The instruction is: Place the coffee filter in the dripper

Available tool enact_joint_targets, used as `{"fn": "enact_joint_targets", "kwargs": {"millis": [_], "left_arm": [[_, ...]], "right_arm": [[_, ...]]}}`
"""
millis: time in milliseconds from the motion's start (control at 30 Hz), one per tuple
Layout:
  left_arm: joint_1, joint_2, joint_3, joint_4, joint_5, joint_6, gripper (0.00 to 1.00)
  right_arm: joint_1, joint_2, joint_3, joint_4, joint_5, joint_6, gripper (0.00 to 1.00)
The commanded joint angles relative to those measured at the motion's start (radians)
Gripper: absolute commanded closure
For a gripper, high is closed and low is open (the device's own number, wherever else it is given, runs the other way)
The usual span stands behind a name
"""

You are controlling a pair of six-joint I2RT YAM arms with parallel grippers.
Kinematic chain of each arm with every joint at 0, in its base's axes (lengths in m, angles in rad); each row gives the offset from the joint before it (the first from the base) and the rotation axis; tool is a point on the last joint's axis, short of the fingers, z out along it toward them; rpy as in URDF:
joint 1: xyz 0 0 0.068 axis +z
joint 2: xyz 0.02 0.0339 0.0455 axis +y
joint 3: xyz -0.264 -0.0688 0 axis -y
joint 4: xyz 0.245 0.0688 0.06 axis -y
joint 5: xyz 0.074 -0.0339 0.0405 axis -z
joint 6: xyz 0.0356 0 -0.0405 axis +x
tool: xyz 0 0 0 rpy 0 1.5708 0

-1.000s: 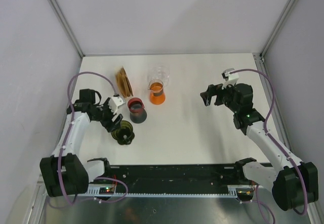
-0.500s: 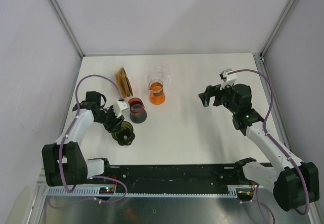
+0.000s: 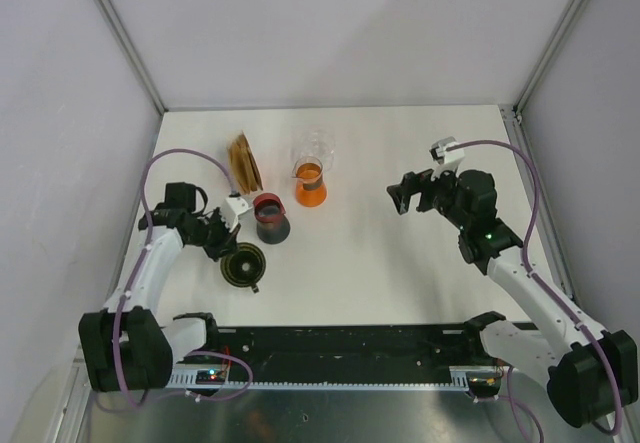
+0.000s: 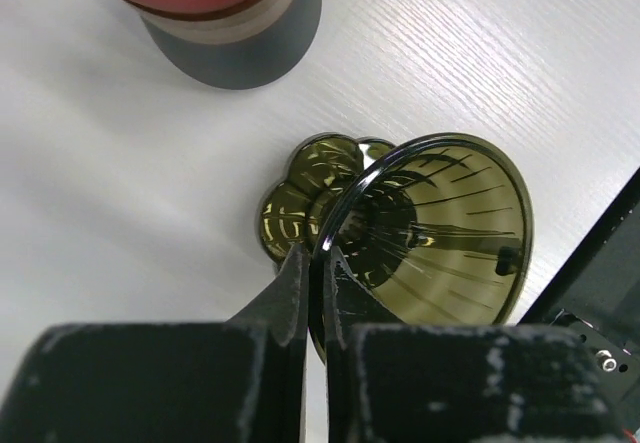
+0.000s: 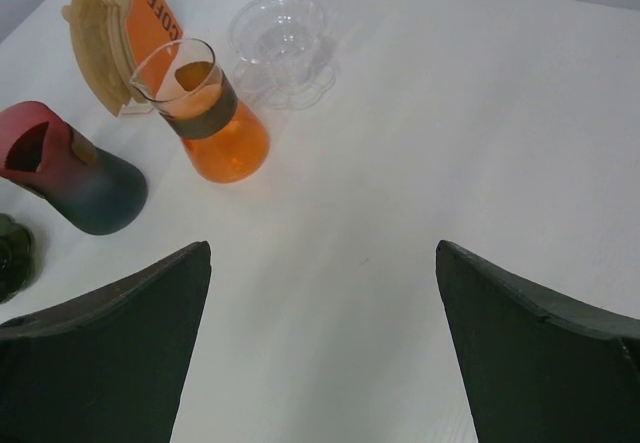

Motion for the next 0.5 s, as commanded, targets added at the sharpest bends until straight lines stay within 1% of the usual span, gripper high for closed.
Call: {"fn": "enact_joint_targets", "kwargs": {"millis": [0,133,200,333,467], "left_arm": [[-0.003,-0.082,0.028,0.001,-0.019,-0.067,1.00],[-0.002,-0.090,0.076,-0.050,0.040,-0.110,1.00],[-0.003,-0.095,0.098,-0.075,0.057,-0.134,1.00],[-0.002,-0.109,0.133,-0.107,0.043,-0.182,1.00],[-0.003,-0.122,0.162,-0.135,0.012,-0.220,1.00]], "right_arm": [[0.041,-0.021,0.074,0.023,0.025,0.009,0.01],[0.127,0.018,0.128,-0.002,0.023,0.034,0.01],[0.201,0.047,0.159,-0.014,0.030,0.032,0.01],[0.394,0.108,0.206,-0.012,0.096,-0.013,0.01],[0.556,0.165,0.231,0.057,0.112,-0.042,0.02]]}}
